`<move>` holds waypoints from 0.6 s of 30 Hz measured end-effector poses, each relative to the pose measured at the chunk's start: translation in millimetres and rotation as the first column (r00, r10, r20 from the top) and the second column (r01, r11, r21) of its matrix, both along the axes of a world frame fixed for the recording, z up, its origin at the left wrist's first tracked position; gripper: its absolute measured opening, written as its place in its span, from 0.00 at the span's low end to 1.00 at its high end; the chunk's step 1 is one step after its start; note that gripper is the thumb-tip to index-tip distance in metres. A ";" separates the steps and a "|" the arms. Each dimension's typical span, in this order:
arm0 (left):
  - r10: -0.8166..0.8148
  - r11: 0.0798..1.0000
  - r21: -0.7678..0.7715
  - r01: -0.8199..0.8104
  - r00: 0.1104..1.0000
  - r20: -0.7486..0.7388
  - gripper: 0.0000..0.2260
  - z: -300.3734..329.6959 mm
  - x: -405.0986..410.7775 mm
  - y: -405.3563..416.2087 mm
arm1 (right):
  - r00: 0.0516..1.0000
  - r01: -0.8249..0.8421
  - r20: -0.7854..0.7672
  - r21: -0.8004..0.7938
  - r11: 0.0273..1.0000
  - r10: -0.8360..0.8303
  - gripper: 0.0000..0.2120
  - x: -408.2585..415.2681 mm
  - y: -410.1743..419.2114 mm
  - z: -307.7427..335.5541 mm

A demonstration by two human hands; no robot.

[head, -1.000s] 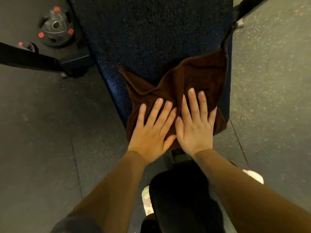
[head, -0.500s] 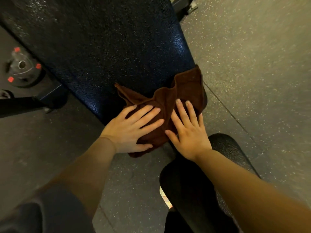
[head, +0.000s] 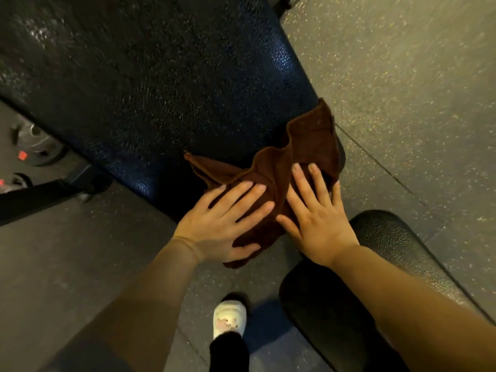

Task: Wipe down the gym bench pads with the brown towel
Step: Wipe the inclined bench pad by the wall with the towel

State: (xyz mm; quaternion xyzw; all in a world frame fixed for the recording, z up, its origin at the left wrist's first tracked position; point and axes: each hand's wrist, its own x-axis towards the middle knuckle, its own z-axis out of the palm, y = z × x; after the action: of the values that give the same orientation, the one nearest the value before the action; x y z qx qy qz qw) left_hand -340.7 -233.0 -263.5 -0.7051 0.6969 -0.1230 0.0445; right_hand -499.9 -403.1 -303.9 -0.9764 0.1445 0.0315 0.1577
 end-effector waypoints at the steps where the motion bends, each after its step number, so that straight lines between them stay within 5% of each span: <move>1: -0.007 1.000 -0.003 0.007 1.000 -0.013 0.31 -0.4 0.4 -0.2 | 1.000 0.001 0.000 -0.001 1.000 -0.001 0.30 0.1 -1.5 1.3; 7: -0.031 0.999 -0.026 0.029 0.997 -0.066 0.31 -1.9 1.9 -2.1 | 0.985 0.172 -0.033 0.060 0.983 -0.171 0.33 6.4 15.7 13.3; 11: -0.065 0.996 -0.063 0.060 0.995 -0.081 0.28 -3.5 4.3 -0.6 | 0.924 0.383 -0.110 0.242 0.892 -0.366 0.34 18.9 47.3 19.0; 18: -0.134 0.987 -0.098 0.126 0.987 -0.086 0.26 -11.3 0.8 10.1 | 0.930 0.333 0.106 0.169 0.928 -0.353 0.30 -2.2 51.4 -11.7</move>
State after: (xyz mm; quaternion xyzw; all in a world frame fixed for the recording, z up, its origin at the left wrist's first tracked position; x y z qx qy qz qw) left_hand -339.8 -222.9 -274.7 -0.6644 0.7363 -0.1251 -0.0285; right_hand -502.0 -351.8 -315.6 -0.9214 0.2994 -0.0520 0.2422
